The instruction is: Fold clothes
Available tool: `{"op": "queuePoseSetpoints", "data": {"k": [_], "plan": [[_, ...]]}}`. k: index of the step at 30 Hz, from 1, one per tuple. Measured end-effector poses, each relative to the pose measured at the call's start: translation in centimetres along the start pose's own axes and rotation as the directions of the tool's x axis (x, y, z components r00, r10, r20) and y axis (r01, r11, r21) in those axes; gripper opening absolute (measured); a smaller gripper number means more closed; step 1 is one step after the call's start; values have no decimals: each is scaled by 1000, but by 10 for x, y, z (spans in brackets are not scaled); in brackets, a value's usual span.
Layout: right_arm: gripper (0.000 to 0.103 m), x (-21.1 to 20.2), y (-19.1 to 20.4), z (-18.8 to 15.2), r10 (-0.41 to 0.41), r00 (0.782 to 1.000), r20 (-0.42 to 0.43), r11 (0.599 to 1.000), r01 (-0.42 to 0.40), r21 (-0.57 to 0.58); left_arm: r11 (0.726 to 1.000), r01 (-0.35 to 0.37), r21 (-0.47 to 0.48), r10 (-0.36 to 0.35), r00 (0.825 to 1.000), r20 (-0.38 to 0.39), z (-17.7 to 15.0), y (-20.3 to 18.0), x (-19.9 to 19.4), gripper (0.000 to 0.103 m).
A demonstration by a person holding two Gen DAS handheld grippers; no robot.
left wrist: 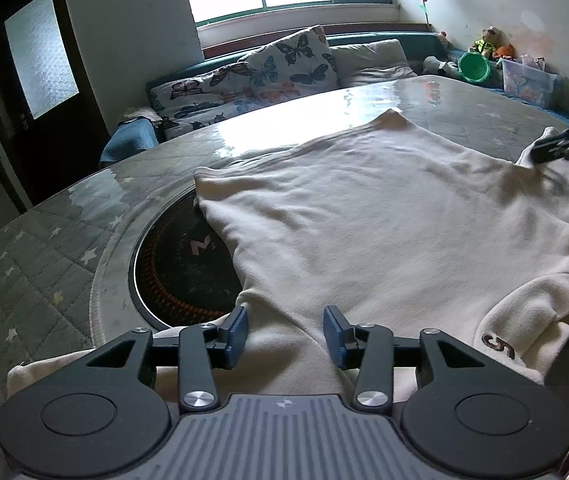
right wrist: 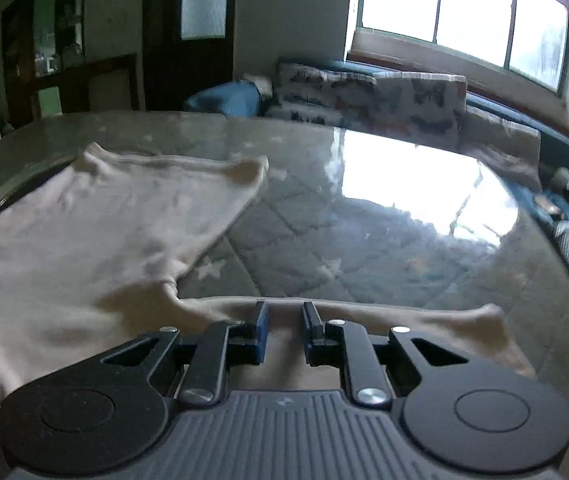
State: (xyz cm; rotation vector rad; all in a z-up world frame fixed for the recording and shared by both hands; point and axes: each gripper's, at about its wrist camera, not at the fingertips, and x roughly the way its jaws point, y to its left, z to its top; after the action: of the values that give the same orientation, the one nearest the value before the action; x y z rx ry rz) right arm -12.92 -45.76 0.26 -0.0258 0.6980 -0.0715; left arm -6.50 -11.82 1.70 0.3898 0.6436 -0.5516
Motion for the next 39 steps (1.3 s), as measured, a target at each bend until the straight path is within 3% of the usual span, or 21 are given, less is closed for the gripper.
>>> {"op": "queuePoseSetpoints", "data": {"k": [4, 10, 17, 21, 24, 28, 31, 34, 39], "plan": [[21, -8, -3, 1, -71, 997, 7, 997, 71, 16, 1000, -2, -11, 2, 1000, 5, -2, 2, -4, 47], [21, -18, 26, -3, 103, 994, 22, 994, -103, -32, 999, -11, -35, 11, 1000, 4, -9, 6, -14, 49], [21, -11, 35, 3, 53, 998, 28, 999, -53, -14, 996, -40, -84, 40, 999, -6, -25, 16, -31, 49], [25, -28, 56, 2, 141, 989, 52, 988, -137, -76, 989, -68, -129, 66, 998, -15, -36, 26, -41, 49], [32, -28, 78, -3, 204, 979, 13, 969, -200, -144, 984, -77, -160, 73, 997, -28, -44, 32, -42, 49], [32, -26, 97, -8, 216, 976, -20, 952, -215, -219, 974, -85, -212, 82, 996, -25, -48, 42, -50, 50], [33, -32, 106, -2, 245, 969, 2, 942, -238, -235, 939, -172, -297, 170, 985, -31, -52, 62, -56, 50], [37, -35, 116, 3, 314, 950, 8, 923, -303, -238, 884, -262, -388, 264, 963, -49, -57, 83, -62, 50], [37, -23, 133, 0, 397, 916, -65, 886, -401, -235, 744, -393, -541, 390, 912, -127, -65, 129, -60, 50]]}}
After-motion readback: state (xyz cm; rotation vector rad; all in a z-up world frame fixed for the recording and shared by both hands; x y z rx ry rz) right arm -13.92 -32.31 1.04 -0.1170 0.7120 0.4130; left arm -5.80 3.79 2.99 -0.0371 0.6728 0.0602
